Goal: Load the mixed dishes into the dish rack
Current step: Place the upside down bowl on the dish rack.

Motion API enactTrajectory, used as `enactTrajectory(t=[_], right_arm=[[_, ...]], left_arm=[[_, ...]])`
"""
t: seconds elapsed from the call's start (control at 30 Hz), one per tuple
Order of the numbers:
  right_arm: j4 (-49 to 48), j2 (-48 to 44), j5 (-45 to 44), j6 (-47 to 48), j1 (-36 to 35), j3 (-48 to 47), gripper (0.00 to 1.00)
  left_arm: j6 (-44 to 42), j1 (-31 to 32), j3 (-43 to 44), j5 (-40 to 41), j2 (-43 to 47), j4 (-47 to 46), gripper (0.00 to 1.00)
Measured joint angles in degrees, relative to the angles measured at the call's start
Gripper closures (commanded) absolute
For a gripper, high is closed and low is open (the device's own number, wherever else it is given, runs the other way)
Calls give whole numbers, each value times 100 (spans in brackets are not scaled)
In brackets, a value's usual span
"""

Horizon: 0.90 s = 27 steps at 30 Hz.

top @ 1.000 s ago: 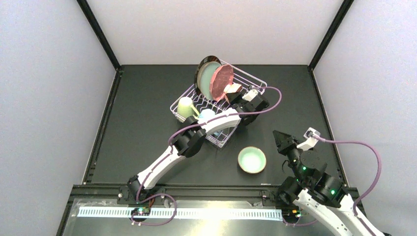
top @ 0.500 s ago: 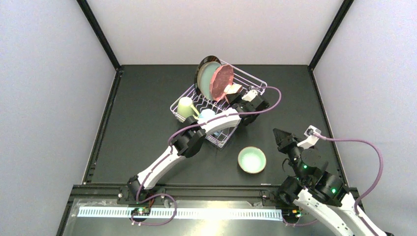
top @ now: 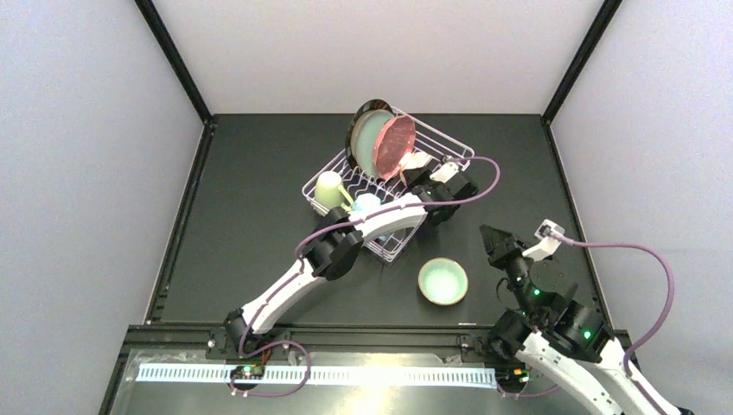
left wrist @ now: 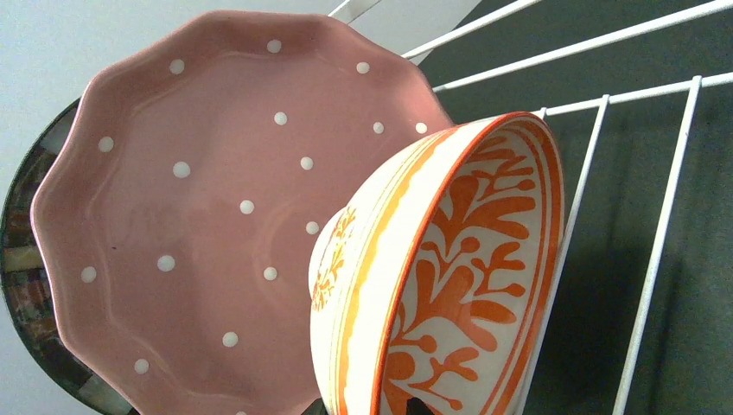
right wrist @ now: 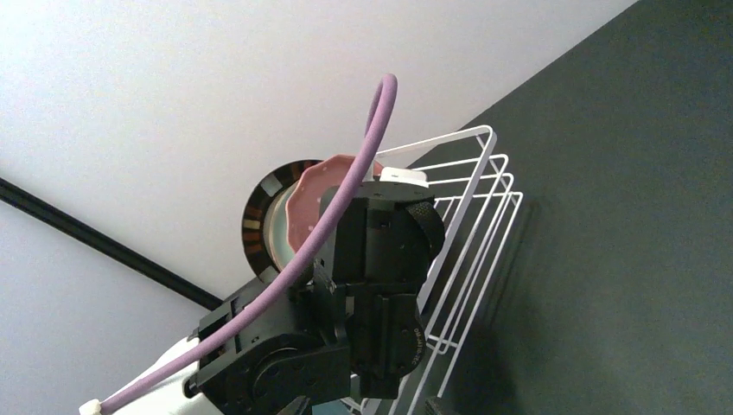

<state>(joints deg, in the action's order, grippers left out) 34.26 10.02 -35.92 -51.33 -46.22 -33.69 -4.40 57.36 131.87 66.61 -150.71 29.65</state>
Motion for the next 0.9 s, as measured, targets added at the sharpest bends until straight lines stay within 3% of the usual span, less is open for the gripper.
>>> enactTrajectory(t=[0.3,0.5,0.9], right_arm=[[0,26,0,0,0,-37,25],[0,26,0,-2,0,-37,25],[2,26,2,-4,0,-37,25]], left_arm=[[57,50,0,-57,9,61,48],[101,52,0,-160,20,105,40],[107,52,-2,-402,26,127,37]])
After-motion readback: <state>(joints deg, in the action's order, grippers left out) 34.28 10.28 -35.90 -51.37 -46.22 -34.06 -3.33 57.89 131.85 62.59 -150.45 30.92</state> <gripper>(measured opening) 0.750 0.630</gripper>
